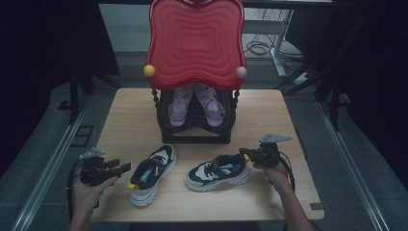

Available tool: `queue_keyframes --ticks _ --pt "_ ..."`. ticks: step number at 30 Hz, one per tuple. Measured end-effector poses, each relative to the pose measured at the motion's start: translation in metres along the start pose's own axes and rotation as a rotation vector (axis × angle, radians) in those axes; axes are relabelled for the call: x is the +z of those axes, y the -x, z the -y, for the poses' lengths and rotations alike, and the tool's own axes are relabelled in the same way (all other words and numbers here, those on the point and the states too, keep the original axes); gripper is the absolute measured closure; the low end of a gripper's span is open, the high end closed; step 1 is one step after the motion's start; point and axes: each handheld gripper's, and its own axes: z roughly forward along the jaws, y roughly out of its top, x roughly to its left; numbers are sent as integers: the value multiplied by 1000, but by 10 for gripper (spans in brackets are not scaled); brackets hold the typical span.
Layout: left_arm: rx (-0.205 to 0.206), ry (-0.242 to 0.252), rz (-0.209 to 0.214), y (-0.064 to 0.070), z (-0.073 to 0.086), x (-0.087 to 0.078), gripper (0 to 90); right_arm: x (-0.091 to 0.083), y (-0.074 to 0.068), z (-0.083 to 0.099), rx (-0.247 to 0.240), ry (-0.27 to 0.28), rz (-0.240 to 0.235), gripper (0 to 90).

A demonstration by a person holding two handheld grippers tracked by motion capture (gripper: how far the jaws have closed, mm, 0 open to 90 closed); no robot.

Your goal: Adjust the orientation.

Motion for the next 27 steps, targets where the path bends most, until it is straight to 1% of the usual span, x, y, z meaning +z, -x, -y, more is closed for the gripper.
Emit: queue_keyframes --ticks 3,9,11,14,18,20,22,27 --pt "0 0 0 0 0 0 409 0 -1 2 -8 -13 -7 891" --pt "0 0 -1 -1 0 -1 409 -1 -6 2 -29 -17 -22 891" --pt "-1 -1 -2 -1 0 -1 409 -3 -8 4 -37 -13 -12 891" --pt "-1 -5 -2 -1 0 1 409 -6 -6 8 -32 -9 -13 891" --pt "0 -5 0 -1 0 1 408 -11 -8 13 -30 -8 -5 892" --pt "1 -6 -1 0 0 0 408 -13 -10 15 -43 -2 0 892" --pt "2 -6 -2 0 0 0 409 -15 -12 16 -45 -3 -1 892" --pt "-2 -7 -3 -1 1 1 409 -21 -19 21 -57 -8 19 891"
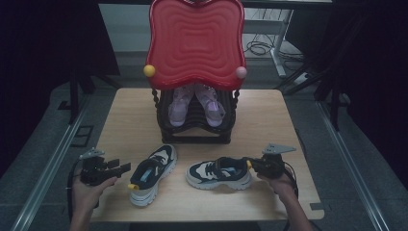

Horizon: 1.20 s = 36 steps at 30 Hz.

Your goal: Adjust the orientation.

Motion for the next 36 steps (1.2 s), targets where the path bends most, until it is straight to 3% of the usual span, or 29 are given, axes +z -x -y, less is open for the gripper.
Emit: queue_keyframes --ticks 25,36 --pt "9 2 2 2 -1 -2 408 -31 -49 27 -29 16 35 891" --pt "13 13 5 4 -2 -5 408 -36 -67 35 -32 13 22 890"
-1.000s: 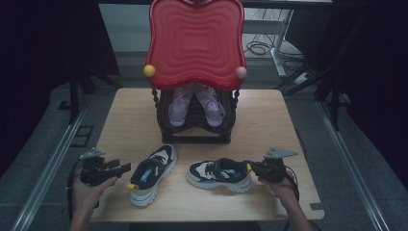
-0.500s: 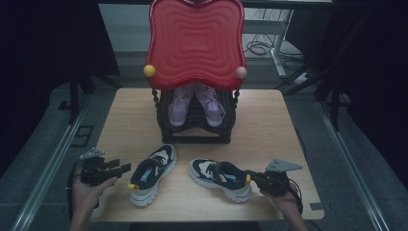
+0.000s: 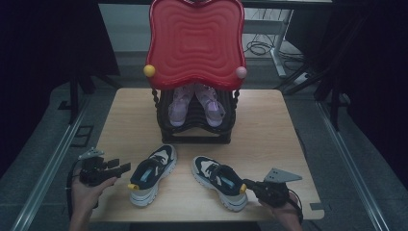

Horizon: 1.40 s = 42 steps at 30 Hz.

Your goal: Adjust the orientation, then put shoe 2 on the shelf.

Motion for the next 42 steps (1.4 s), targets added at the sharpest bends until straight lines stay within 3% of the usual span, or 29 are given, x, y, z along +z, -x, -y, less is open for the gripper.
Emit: queue_keyframes --ticks 16,24,30,42 --pt "8 -12 4 2 0 3 407 2 -5 0 3 10 -29 889" --pt "10 -5 6 4 2 -2 407 -7 11 -12 47 74 -20 877" --pt "9 25 17 5 -3 -10 407 -9 18 -26 46 102 -29 854" --pt "85 18 52 24 -14 -11 409 -5 19 -48 42 86 -80 681"
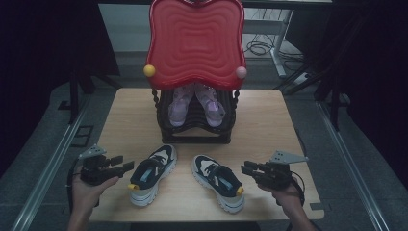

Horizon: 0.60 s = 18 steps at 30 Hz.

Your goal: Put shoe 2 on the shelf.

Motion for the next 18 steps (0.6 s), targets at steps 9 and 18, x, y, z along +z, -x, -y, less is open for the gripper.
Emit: queue_keyframes --ticks 9,18 --pt "18 -17 29 11 -4 8 414 8 -9 -12 -33 -29 -18 606" --pt "40 -39 42 20 -7 18 414 17 -12 -17 -50 -65 -44 599"
